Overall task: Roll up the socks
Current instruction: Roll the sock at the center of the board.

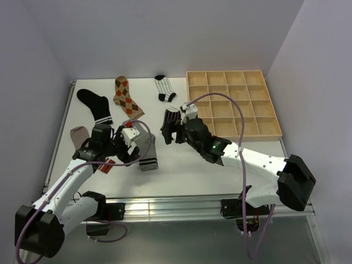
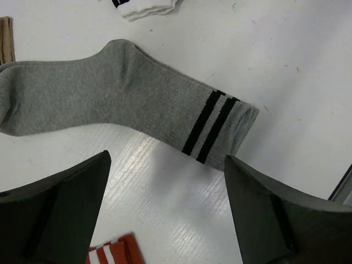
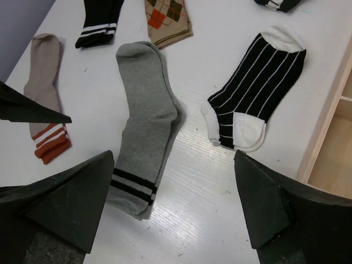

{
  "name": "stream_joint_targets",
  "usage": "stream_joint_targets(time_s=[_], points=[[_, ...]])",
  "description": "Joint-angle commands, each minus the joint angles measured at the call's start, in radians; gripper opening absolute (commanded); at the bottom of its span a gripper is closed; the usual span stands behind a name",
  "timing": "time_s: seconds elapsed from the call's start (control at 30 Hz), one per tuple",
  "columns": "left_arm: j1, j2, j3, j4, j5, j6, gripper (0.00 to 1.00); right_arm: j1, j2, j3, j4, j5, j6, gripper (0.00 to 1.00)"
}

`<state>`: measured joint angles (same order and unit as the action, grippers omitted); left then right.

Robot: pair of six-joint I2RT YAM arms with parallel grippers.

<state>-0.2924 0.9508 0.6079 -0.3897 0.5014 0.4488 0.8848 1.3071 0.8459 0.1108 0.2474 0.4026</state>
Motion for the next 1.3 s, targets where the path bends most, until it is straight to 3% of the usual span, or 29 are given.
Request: stream_joint_targets(time_s=[0.0, 0.27, 0.63, 0.8, 1.27], points=[[-0.005, -0.007, -0.014, 0.025, 0.037, 0.013, 0.90, 0.000, -0.048, 0.002, 0.017, 0.044, 0.004, 0.96], [-0.043, -0.018, -0.037, 0.015, -0.006, 0.041, 0.90, -0.015, -0.058, 0.038, -0.040, 0.047, 0.025, 0.96], [-0.229, -0.034, -0.120, 0.061, -0.123, 0.057, 0.83, -0.107, -0.154, -0.027, -0.025, 0.015, 0.093, 0.88], [-0.289, 0.038, -0.119, 0.055, -0.168, 0.132, 0.80, -0.110, -0.147, -0.019, -0.043, 0.030, 0.096, 0.84], [-0.366, 0.105, -0.186, 0.213, -0.276, 0.140, 0.74, -0.110, -0.118, -0.027, -0.033, 0.041, 0.093, 0.80]])
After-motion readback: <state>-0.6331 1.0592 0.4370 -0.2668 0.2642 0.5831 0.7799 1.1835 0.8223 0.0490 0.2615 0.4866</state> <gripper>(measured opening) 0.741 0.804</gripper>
